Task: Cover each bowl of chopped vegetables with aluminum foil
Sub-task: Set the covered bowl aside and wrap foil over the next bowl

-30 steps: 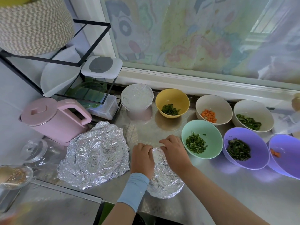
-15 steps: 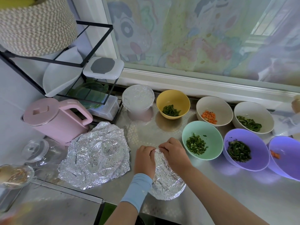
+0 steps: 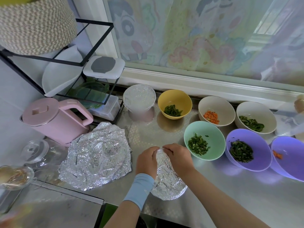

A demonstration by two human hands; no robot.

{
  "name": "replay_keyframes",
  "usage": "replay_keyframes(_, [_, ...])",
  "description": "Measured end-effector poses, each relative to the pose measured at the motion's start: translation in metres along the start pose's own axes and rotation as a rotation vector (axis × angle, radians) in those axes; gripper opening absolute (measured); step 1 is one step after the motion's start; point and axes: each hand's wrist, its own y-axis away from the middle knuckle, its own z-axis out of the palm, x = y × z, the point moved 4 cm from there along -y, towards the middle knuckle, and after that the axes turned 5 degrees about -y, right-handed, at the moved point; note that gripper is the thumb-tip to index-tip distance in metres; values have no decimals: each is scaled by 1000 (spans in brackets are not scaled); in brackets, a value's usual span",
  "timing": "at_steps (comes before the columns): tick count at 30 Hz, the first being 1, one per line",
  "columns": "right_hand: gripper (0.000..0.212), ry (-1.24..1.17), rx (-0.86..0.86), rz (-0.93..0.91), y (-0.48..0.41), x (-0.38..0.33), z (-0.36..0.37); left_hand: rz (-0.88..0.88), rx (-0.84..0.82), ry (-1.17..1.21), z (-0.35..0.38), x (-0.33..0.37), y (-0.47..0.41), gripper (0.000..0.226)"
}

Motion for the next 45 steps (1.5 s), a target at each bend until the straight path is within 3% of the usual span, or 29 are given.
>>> replay_keyframes(3, [22,7,-81,-5,-5,-3,-2,-11,2,-52,-2,-2,1,30])
replay_keyframes(8, [11,4,19,-42,1,-2,-8,116,-62,-71,2,4,-5,29])
replay_keyframes(13, [12,-9,29,-29,1,1,-5,64,-41,-47,7,2,-7,26])
replay_keyframes(17, [12,112,-88,-114,-5,-6,0,39,-2,-80,8,-1,-2,26])
replay_keyframes(22, [27,346,-67,-269,-7,-12,4,280,73,-283,7,10,-2,29])
replay_keyframes(25, [30,358,-42,-285,-5,-12,4,325,72,-314,7,15,-7,17])
replay_keyframes(31, [13,246,-49,-301,-10,-13,7,271,106,-320,4,6,-3,12])
replay_keyframes(36, [9,256,-12,-319,-9,-11,4,160,70,-316,-1,-1,1,14])
replay_keyframes(45, [8,147,84,-232,-3,-3,8,174,54,-202,0,-7,-5,20])
